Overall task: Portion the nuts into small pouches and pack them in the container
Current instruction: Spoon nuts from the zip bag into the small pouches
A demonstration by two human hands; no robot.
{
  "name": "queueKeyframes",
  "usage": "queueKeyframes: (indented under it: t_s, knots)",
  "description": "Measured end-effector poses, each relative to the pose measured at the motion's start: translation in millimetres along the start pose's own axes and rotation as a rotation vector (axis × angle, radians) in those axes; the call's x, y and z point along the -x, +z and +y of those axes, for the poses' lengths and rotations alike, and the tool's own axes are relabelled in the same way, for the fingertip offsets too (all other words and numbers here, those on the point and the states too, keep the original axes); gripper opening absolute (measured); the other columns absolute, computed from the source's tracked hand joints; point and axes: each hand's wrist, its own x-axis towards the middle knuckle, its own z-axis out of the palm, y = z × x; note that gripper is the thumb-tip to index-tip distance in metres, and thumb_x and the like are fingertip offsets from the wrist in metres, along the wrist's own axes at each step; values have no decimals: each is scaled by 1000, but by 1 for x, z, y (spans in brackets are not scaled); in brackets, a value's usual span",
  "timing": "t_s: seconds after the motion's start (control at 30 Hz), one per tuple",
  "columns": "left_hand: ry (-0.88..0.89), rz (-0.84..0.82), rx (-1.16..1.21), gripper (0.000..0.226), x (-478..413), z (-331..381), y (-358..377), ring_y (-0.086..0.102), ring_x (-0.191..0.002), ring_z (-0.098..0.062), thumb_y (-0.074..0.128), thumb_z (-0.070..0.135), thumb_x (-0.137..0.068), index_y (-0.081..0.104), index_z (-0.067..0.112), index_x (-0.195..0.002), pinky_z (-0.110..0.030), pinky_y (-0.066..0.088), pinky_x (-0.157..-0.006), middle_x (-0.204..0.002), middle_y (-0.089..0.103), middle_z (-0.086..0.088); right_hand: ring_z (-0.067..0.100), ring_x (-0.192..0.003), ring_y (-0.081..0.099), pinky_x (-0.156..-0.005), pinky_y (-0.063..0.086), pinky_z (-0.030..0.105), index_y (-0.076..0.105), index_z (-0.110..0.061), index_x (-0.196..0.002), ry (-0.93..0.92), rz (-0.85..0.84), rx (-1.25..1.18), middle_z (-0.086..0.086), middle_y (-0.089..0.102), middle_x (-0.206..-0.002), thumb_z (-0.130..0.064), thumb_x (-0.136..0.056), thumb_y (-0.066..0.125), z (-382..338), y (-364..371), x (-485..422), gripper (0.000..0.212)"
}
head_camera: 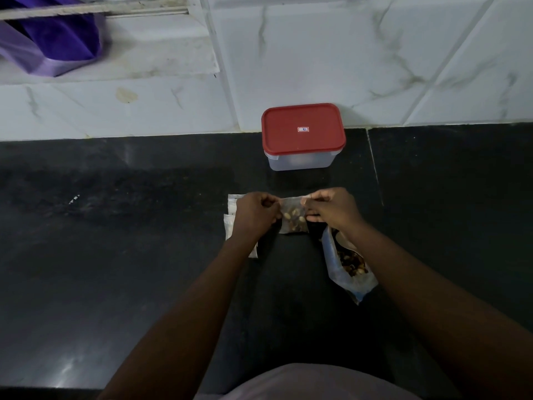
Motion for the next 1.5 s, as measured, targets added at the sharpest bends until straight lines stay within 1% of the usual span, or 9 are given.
queueKeyframes:
  t_s: [0.27,0.47,0.67,0.77,0.97,1.03,1.13,1.23,1.5]
  knots:
    - [64,12,-59,13,-4,-3,-6,68,-68,6,71,6,-93,75,12,-103,-12,57,-65,-86,71,11,13,-83,77,-71,62,26,76,-17,-99,-10,-2,85,5,77,-94,-3,-89,74,3,-3,-7,17]
    - [87,72,-75,19,-1,-2,-9,71,-88,-5,71,9,-91,77,16,-108,-27,61,-84,-100,75,5,12,-87,74,-66,61,20,73,-9,-115,-22,36,101,7,75,-101,1,-90,71,0,-3,-3,27]
    - [102,68,-79,19,12,-3,-12,70,-91,-4,73,10,-89,77,16,-106,-32,61,-85,-97,74,8,4,-93,68,-73,60,19,66,-10,-131,-90,99,140,3,72,-118,2,-90,70,0,-4,6,43]
    - [97,68,-93,16,18,-8,-14,70,-89,-2,73,12,-89,77,20,-102,-29,60,-86,-94,73,13,7,-103,68,-93,60,34,70,-17,-126,-212,173,271,-2,73,-119,-1,-88,70,1,-4,12,41]
    - [88,117,-160,18,31,-21,-27,67,-78,8,76,18,-88,76,24,-105,-12,55,-75,-100,74,12,4,-90,72,-87,62,33,78,-20,-104,-311,122,337,-9,76,-98,-5,-88,72,5,16,31,23]
    - [84,202,-217,22,34,-28,-34,65,-87,2,78,20,-87,74,24,-108,-12,48,-72,-110,70,8,6,-86,73,-83,63,35,78,-19,-103,-285,73,335,-7,76,-95,-8,-90,74,7,27,36,18]
    - [30,310,-285,41,36,-39,-41,59,-110,-13,83,24,-82,66,22,-120,-23,47,-85,-127,56,-1,10,-85,74,-79,64,34,74,-20,-108,-178,-50,363,-2,75,-97,-12,-94,71,5,45,44,16]
    - [-126,298,-270,61,39,-46,-44,50,-123,-22,85,27,-80,54,19,-132,-35,50,-98,-139,45,-6,12,-85,74,-80,64,32,72,-17,-116,-102,-132,375,1,75,-97,-13,-94,71,6,64,50,22]
    - [-188,279,-185,61,45,-51,-42,48,-114,-12,81,19,-83,50,12,-135,-27,45,-90,-139,49,-8,18,-90,73,-81,64,38,67,-9,-127,-10,-156,281,6,74,-104,-10,-92,71,18,99,53,35]
